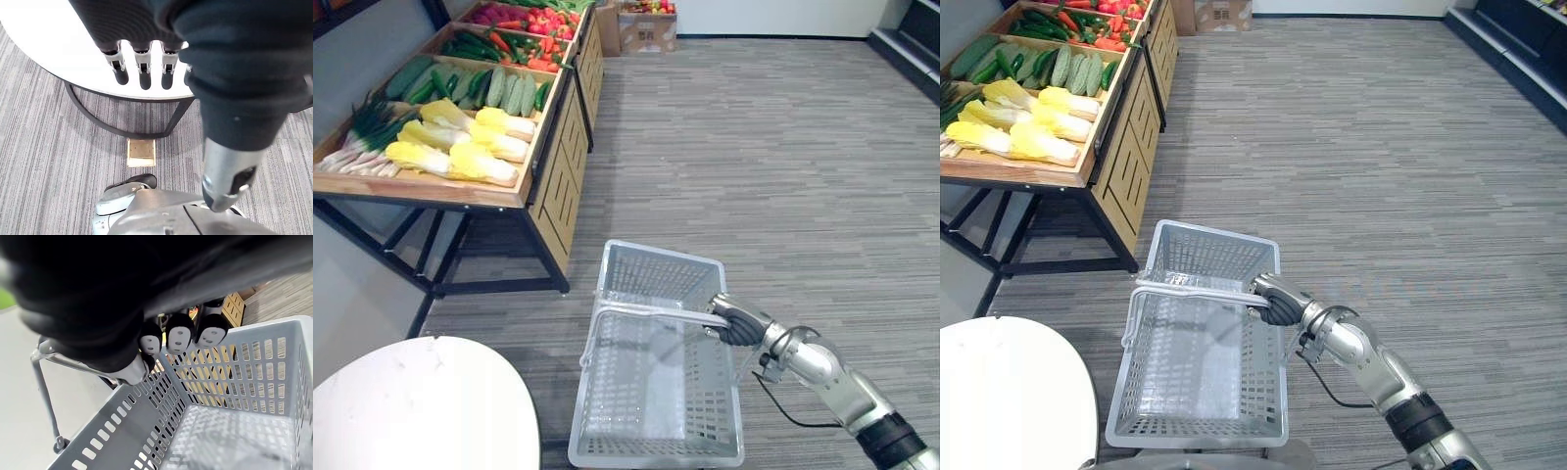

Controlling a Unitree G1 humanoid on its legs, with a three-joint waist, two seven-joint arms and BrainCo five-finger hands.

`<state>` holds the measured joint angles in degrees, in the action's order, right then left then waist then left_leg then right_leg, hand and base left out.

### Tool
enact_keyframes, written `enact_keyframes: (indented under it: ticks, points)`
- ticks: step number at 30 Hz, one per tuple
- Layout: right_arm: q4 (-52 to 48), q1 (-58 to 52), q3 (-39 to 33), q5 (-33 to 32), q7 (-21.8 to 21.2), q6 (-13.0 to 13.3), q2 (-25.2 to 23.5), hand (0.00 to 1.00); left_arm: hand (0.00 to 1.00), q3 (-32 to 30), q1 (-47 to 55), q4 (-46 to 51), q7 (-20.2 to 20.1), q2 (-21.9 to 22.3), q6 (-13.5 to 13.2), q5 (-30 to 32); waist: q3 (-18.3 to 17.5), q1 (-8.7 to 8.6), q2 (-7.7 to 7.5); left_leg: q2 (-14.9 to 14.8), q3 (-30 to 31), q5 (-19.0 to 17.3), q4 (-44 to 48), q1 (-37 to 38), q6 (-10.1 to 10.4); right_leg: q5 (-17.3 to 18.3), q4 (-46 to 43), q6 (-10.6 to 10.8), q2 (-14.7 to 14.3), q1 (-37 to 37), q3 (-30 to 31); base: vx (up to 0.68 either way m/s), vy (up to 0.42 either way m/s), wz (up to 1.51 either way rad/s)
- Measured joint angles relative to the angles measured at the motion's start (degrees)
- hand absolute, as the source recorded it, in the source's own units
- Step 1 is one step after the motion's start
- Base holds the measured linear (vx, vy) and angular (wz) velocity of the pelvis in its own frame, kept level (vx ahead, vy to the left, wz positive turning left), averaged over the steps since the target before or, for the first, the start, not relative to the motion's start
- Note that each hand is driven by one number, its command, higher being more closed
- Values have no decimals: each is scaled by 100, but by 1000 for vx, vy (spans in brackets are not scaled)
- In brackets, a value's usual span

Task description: Pick vegetable in the basket

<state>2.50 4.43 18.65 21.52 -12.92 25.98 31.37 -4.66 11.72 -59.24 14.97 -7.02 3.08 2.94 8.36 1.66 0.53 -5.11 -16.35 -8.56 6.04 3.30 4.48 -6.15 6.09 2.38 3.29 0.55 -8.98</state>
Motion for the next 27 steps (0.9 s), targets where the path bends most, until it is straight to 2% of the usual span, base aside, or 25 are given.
enact_keyframes:
  ticks: [3,6,12,16,17,19,20,21,22,23,24,25,27]
  points:
    - [-112,-336,-327,-4,45,-23,-5,100,0,43,0,21,0,1,-9,52,-16,-12,23,20,129,-7,-101,97,-9,1,-2,-1,-25,-32,36,47,6,-5]
    - [-135,-639,-536,-4,178,-31,21,100,0,223,-17,39,19,-15,-76,72,-36,-119,-11,42,125,-7,-145,119,-11,0,-3,-2,-31,-19,111,23,4,-13]
    - [-132,-955,-535,-3,242,-37,17,100,0,539,-181,297,77,-155,-224,64,-118,-227,-50,40,131,-42,-151,197,-70,-2,-2,0,-57,-12,224,-24,-6,-13]
    - [-131,-1059,-549,-4,246,-39,-23,100,0,547,-245,445,139,-162,-266,51,-160,-234,-85,-15,141,-98,-43,174,-72,61,-20,-14,-76,-26,182,-45,-17,2]
    - [-124,-1095,-585,-3,245,-54,-97,100,0,530,-230,456,215,-172,-258,52,-155,-216,-67,-141,137,-285,261,72,-49,141,-155,-123,-145,-7,171,-41,-49,-6]
    - [-127,-1111,-625,-8,248,-52,-123,100,0,469,-127,445,279,-163,-243,55,-64,-151,144,-536,95,-694,933,-105,17,527,-1032,-261,-377,190,62,-23,-115,-16]
    - [-129,-1113,-625,-8,248,-41,-149,100,0,438,-7,444,291,-190,-240,55,-63,-142,136,-642,93,-788,1261,-123,38,885,-1584,-284,-352,310,-39,47,-122,7]
    - [-108,-1128,-680,-8,255,-45,-247,100,0,408,83,387,295,-250,-217,55,-46,-185,43,-707,125,-783,2095,-402,-42,1310,-1983,-331,-294,413,-81,38,-87,18]
    - [-84,-1131,-698,-7,255,-52,-256,100,0,407,159,379,292,-247,-178,60,-37,-150,39,-811,135,-615,2800,-732,-306,1405,-2099,-365,-270,417,-100,74,-166,13]
    - [-82,-1130,-718,-2,252,-52,-238,100,0,311,282,319,288,-190,-158,68,-1,-62,-14,-891,207,-115,3626,-1077,-709,1467,-2092,-422,-241,272,-77,32,-131,-1]
    - [-82,-1128,-719,-1,251,-52,-237,100,0,309,308,303,283,-185,-156,69,14,-42,-17,-890,248,13,3725,-1130,-714,1467,-2065,-423,-229,219,-81,112,-145,1]
    - [-85,-1120,-761,-1,253,-50,-245,100,0,306,419,231,254,-138,-124,96,125,-13,-90,-812,360,161,4062,-1350,-603,1470,-1935,-429,-157,40,-50,69,-46,6]
    - [-79,-1011,-885,0,255,-59,-278,100,0,215,653,211,193,9,-122,312,178,28,-14,-557,416,-199,3855,-1563,-433,1480,-1906,-445,-60,-1,-10,108,-40,0]
